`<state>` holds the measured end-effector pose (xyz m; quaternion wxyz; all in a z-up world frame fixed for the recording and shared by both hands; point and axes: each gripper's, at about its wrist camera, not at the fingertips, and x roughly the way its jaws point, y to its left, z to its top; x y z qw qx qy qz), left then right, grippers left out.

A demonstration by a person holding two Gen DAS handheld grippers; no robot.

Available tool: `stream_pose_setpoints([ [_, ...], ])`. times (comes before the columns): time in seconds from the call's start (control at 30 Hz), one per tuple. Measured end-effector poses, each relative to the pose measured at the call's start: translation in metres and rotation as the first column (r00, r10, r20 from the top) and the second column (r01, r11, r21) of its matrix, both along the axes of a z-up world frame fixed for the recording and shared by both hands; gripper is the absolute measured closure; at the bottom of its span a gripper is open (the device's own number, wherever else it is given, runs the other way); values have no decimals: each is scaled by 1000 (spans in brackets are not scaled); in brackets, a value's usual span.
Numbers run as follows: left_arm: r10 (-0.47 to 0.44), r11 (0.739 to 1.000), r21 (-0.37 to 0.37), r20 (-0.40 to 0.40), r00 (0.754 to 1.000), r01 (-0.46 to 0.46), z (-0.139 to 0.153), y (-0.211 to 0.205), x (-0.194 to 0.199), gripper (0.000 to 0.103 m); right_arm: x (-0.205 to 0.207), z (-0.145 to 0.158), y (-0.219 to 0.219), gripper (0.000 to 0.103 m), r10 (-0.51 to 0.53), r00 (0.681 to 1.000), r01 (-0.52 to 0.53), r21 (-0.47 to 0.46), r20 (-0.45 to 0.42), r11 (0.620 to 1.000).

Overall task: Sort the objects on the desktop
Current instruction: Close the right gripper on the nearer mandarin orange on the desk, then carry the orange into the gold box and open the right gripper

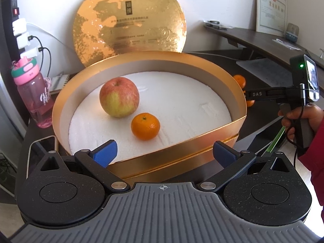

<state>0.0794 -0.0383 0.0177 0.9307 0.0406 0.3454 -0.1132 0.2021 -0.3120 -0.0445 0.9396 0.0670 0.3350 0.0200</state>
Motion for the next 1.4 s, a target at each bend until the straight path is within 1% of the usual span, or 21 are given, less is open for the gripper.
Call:
stream_pose_setpoints([
  [0.03,1,1000,0,-1,1000,-1,0,0,0,0,1,-1,1,46,4,1000,-4,-8,-2,1000],
  [0.07,2,1000,0,-2,1000,-2,0,0,0,0,3,-3,1,53,4,1000,-4,-17,-9,1000],
  [0.1,2,1000,0,-3,1000,-2,0,1,0,0,4,-5,2,56,4,1000,-5,-27,-16,1000],
  [0.27,-6,1000,-4,2,1000,6,0,1,-2,0,1,-4,6,57,-24,1000,22,-76,-20,997],
  [0.37,-11,1000,-9,10,1000,11,1,3,-6,0,-8,5,5,57,-58,998,57,-82,-4,995],
  [0.47,-10,1000,-16,22,1000,10,3,8,-11,0,-22,24,13,57,-39,999,41,-74,32,996],
  [0.67,14,998,-54,40,999,-12,5,26,-20,0,-48,62,31,57,2,994,4,-60,107,998],
  [0.77,31,997,-76,44,999,-27,4,37,-25,0,-57,79,56,57,63,987,-56,-54,145,997],
  [0.87,61,993,-104,55,997,-55,4,52,-29,0,-58,90,85,57,142,978,-134,-56,155,989],
  [0.93,84,990,-118,56,995,-77,4,62,-29,0,-55,93,103,57,198,969,-192,-51,145,980],
  [1.03,107,987,-126,49,993,-100,1,73,-29,0,-45,90,133,57,270,957,-266,-53,107,963],
  [1.13,107,986,-131,43,993,-101,-3,81,-29,0,-31,84,164,57,325,944,-320,-86,50,943],
  [1.23,100,987,-134,41,994,-94,-6,85,-29,0,-10,73,187,57,335,942,-335,-114,-25,935],
  [1.3,98,987,-135,41,994,-92,-8,88,-29,0,4,64,193,57,327,942,-333,-94,-73,938],
  [1.4,99,986,-139,36,994,-94,-11,92,-28,0,20,52,199,57,319,940,-328,-63,-121,943],
])
